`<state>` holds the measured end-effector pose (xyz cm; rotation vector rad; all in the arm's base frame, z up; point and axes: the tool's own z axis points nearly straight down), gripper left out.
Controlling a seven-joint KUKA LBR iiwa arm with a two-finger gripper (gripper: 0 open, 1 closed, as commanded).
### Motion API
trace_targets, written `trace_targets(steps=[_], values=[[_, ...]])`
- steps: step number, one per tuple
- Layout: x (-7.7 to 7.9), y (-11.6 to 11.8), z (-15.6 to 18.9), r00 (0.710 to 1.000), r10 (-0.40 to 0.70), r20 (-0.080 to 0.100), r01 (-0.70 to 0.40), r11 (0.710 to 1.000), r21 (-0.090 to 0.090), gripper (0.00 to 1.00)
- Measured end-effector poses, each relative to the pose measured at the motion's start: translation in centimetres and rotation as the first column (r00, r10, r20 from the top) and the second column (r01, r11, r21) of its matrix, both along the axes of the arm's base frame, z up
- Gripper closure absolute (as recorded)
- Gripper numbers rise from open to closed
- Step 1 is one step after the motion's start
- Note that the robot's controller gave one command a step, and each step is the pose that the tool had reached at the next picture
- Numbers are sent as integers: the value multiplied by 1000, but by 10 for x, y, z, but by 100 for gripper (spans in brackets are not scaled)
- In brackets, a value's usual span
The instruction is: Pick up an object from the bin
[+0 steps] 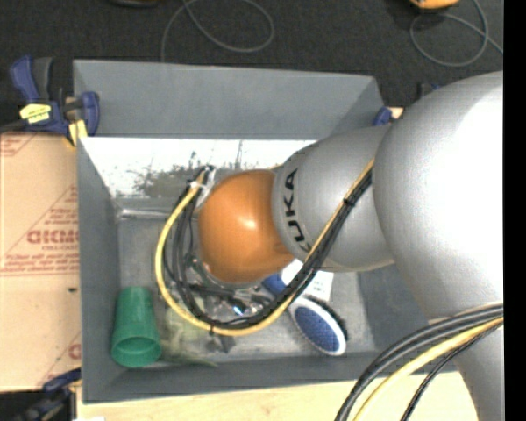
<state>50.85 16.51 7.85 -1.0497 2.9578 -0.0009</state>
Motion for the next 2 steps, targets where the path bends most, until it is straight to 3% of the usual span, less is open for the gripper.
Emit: trace_targets(steps=[1, 2], values=[[-24, -16, -5, 997, 76, 23, -76, 997, 8, 100], [-24, -16, -5, 997, 75, 23, -75, 997, 8, 100]])
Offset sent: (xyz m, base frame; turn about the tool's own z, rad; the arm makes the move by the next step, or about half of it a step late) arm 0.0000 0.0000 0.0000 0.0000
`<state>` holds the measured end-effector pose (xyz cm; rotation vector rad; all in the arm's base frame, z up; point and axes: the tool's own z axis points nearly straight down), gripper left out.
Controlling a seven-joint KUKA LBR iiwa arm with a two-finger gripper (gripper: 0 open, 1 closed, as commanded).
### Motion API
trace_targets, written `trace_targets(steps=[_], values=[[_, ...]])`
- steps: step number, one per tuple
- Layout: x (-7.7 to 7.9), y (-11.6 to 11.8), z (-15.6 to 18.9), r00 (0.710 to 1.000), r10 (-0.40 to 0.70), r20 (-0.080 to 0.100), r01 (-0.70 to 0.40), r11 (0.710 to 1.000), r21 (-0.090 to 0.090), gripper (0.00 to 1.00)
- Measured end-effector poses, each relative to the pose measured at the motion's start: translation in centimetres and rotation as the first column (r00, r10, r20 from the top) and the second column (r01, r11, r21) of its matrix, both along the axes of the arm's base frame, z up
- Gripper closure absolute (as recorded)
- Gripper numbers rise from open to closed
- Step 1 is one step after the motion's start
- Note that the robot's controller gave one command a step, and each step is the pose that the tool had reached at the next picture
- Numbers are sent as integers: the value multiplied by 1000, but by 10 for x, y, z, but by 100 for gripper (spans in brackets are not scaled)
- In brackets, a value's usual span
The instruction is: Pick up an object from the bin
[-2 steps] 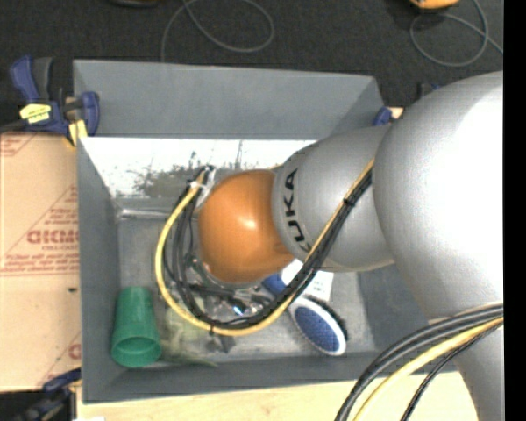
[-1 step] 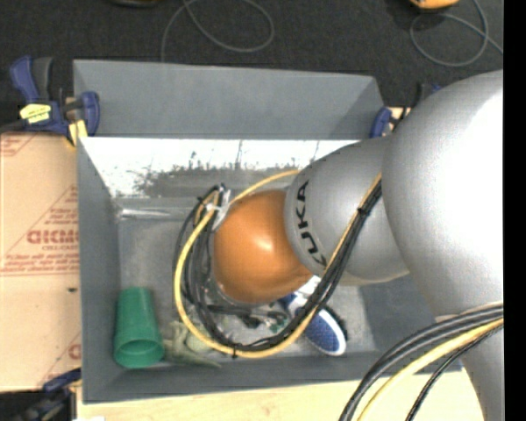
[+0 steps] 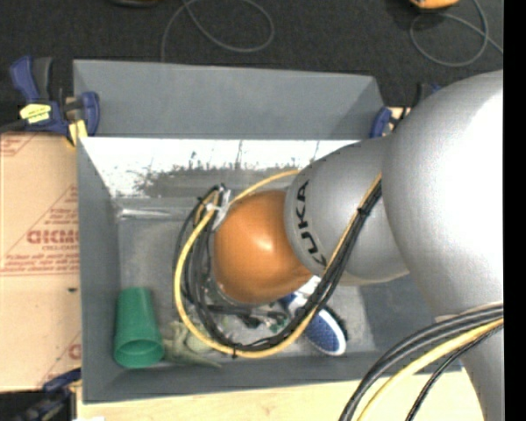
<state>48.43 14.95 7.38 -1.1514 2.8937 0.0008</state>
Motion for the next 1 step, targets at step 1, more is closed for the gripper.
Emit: trace_targets(steps=[1], values=[[0, 0, 3, 1000, -1, -3, 1, 1000, -1, 100]])
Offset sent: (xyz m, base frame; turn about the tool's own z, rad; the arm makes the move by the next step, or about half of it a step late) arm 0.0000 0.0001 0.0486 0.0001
